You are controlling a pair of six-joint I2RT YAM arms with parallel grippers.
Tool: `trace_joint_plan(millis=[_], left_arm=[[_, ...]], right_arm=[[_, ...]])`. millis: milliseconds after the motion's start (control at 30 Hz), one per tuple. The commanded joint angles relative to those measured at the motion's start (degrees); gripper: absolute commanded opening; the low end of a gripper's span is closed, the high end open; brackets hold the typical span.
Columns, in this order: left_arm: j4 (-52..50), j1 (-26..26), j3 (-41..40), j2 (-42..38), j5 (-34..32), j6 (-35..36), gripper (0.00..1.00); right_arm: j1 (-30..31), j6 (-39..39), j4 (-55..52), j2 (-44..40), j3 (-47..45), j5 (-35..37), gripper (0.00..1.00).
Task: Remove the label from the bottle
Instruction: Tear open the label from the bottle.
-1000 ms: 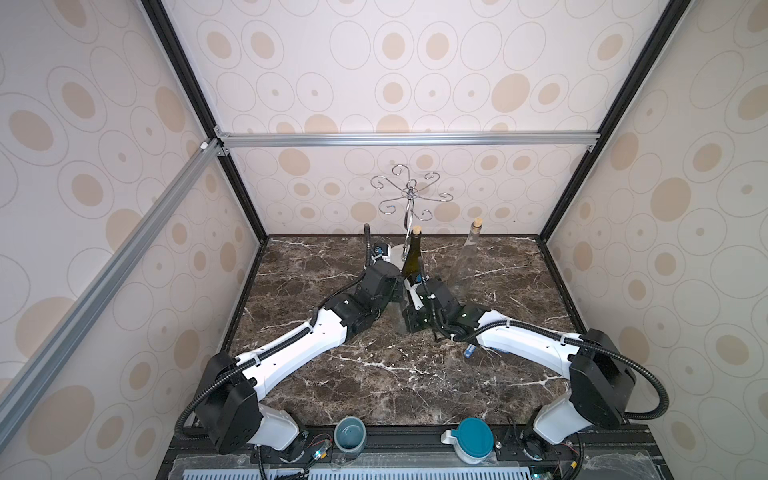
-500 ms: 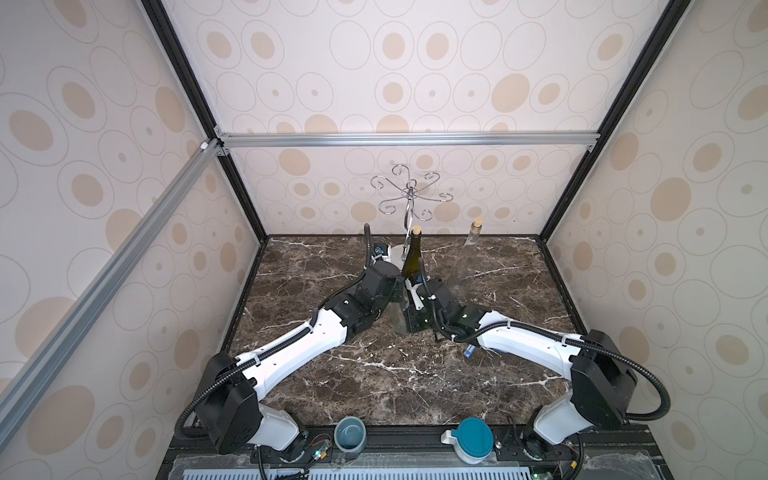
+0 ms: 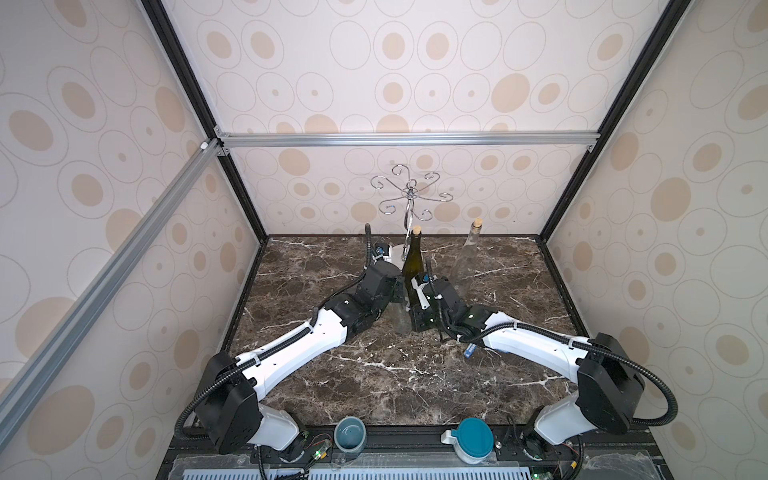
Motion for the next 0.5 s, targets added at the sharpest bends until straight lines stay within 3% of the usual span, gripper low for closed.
trace_joint_plan(millis=[0, 467], left_arm=[[-2.1, -0.3, 3.4, 0.6, -0.6, 2.3, 0.17], [-2.5, -0.3, 5.3, 2.1, 3.1, 8.0, 0.17]], right_arm=[[-0.7, -1.0, 0.2, -2.0, -0.6, -0.4, 0.00], [-3.0, -1.5, -1.2, -2.1, -1.2, -4.2, 0.00]])
